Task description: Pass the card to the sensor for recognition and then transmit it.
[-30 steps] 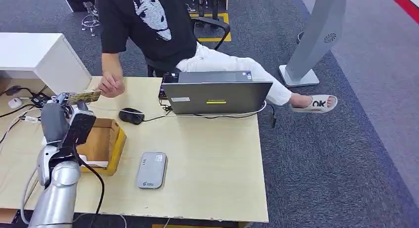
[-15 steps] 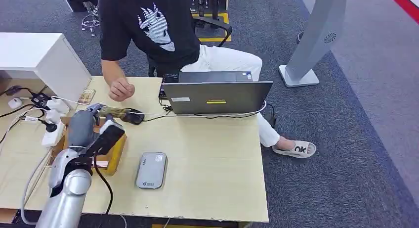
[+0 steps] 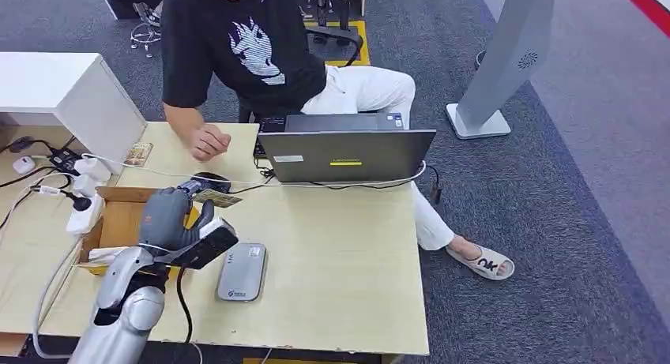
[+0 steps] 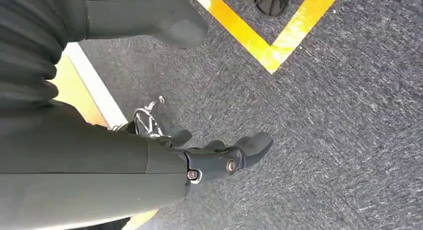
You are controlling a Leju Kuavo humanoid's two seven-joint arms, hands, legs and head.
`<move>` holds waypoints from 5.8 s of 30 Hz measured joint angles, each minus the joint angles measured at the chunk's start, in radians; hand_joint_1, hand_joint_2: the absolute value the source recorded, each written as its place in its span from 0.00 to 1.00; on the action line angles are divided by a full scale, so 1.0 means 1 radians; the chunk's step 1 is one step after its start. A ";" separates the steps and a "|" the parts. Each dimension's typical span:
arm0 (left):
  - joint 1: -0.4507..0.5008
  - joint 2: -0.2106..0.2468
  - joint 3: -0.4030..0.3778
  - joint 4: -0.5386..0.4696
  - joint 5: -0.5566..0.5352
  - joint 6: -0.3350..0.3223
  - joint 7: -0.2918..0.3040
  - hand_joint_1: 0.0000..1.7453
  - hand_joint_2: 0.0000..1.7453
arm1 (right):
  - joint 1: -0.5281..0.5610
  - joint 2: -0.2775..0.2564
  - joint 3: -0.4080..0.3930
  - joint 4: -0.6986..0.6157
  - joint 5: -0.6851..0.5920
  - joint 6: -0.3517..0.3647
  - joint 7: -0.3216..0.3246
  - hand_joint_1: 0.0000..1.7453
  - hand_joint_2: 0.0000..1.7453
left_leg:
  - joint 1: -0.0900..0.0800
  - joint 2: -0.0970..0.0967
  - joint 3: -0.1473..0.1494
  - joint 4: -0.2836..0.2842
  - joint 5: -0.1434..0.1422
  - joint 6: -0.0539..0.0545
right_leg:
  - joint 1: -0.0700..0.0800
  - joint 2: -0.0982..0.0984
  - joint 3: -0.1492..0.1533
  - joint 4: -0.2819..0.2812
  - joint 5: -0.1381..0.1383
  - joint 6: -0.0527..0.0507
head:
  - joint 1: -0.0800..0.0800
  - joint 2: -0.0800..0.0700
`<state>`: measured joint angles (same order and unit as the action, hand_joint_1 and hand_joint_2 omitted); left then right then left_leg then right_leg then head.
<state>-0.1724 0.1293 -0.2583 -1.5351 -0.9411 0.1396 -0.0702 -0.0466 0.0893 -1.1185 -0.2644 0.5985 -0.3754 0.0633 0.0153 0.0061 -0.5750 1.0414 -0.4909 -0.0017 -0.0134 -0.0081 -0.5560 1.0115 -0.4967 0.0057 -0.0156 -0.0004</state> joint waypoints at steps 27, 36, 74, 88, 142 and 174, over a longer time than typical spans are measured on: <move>0.030 0.148 -0.195 0.019 -0.113 -0.109 0.126 1.00 1.00 | 0.001 0.019 -0.026 0.005 0.051 -0.012 0.027 0.00 1.00 | 0.000 0.000 -0.001 0.000 0.000 0.000 | 0.000 0.000 -0.001 0.000 0.000 0.000 | 0.000 0.000; 0.031 0.146 -0.229 0.097 -0.104 -0.108 0.142 1.00 1.00 | 0.001 0.019 -0.026 0.005 0.065 -0.011 0.032 0.00 1.00 | 0.000 0.000 -0.001 0.000 0.000 0.000 | 0.000 0.000 -0.001 0.000 0.000 0.000 | 0.000 0.000; -0.124 0.164 -0.100 -0.057 -0.218 0.019 0.213 1.00 1.00 | -0.001 0.019 -0.045 0.010 0.115 -0.011 0.013 0.00 1.00 | 0.000 0.000 -0.001 0.000 0.001 0.000 | 0.000 -0.001 -0.001 0.000 0.001 -0.001 | 0.000 0.000; -0.146 0.164 -0.063 -0.090 -0.226 0.025 0.209 1.00 1.00 | -0.004 0.019 -0.047 0.010 0.116 -0.011 0.013 0.00 1.00 | 0.000 0.000 -0.001 0.000 0.001 0.000 | 0.000 0.000 -0.001 0.000 0.001 -0.001 | 0.000 0.000; -0.028 0.165 0.068 -0.171 -0.131 -0.008 0.118 0.00 1.00 | -0.005 0.026 -0.079 0.010 0.144 -0.012 0.019 0.00 1.00 | 0.000 0.001 -0.007 0.000 0.002 0.000 | 0.000 0.001 -0.007 0.001 0.002 -0.001 | 0.000 0.000; 0.475 0.550 0.153 -0.587 0.258 -0.250 0.072 0.00 1.00 | -0.004 0.037 -0.135 0.011 0.139 -0.023 0.021 0.00 1.00 | 0.002 0.002 -0.007 -0.001 0.002 -0.001 | 0.001 0.001 -0.008 0.001 0.002 -0.001 | 0.000 0.000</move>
<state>0.3026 0.6789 -0.1048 -2.1218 -0.6828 -0.1099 0.0019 -0.0502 0.1259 -1.2532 -0.2533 0.7374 -0.3983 0.0843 0.0175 0.0081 -0.5824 1.0401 -0.4885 -0.0024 -0.0120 -0.0068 -0.5637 1.0121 -0.4946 0.0048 -0.0156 -0.0004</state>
